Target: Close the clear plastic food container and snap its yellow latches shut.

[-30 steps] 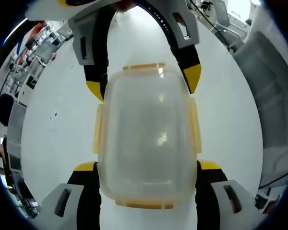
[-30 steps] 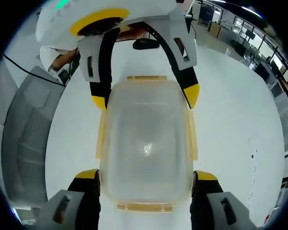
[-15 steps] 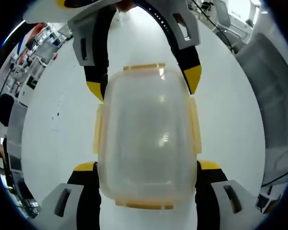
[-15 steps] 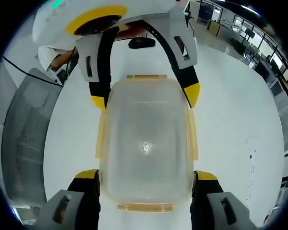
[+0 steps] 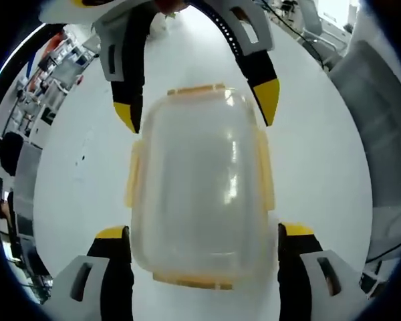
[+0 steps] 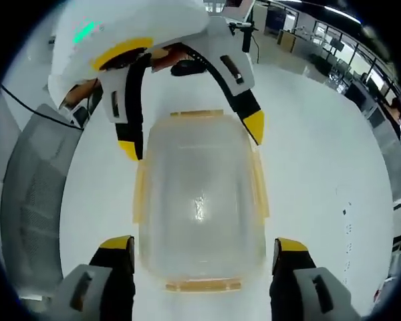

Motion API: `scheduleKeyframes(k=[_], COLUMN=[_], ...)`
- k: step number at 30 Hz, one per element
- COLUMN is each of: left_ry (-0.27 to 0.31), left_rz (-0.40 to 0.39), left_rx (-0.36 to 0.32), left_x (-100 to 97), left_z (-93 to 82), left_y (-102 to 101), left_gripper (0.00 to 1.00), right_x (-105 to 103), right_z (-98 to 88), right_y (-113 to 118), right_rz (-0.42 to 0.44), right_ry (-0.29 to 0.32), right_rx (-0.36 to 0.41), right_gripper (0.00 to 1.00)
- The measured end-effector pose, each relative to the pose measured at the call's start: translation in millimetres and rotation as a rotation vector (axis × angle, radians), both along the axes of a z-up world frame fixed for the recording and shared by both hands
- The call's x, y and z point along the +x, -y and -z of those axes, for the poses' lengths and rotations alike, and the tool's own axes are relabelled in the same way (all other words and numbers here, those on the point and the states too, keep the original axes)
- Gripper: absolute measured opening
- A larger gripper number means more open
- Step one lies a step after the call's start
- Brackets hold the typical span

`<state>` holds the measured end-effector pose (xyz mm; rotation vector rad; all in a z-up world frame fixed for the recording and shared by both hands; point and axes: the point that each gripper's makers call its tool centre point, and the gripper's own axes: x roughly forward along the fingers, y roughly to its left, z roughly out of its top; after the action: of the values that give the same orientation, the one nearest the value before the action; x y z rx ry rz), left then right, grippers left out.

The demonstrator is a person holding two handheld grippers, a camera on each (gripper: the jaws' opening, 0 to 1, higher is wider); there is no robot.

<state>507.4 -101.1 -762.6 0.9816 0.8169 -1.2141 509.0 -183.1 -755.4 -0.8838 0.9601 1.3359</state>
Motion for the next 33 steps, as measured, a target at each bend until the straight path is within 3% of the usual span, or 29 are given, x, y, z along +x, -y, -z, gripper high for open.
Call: scheduleKeyframes(k=[9, 22, 26, 33], left_ry=[0.021, 0.04, 0.042, 0.065], left_rz=[-0.047, -0.136, -0.16, -0.199], left_rx=[-0.029, -0.088, -0.101, -0.131], left_x=[-2.1, -7.7, -11.5, -18.3], left_z=[-6.2, -12.8, -13.8, -16.2], left_y=[-9, -16, -18, -24], left_gripper=[0.87, 0.88, 0.88, 0.87], right_x=[-5, -14, -22, -32], right_z=[-4.3, -9.4, -7.1, -4.2], right_y=[6, 12, 18, 32], right_rz=[0.061, 0.133, 0.147, 0.172], right_ry=[0.011, 0.049, 0.024, 0.036], right_rx=[0.028, 0.081, 0.082, 0.08], right_gripper=[0.77, 0.81, 0.8, 0.79])
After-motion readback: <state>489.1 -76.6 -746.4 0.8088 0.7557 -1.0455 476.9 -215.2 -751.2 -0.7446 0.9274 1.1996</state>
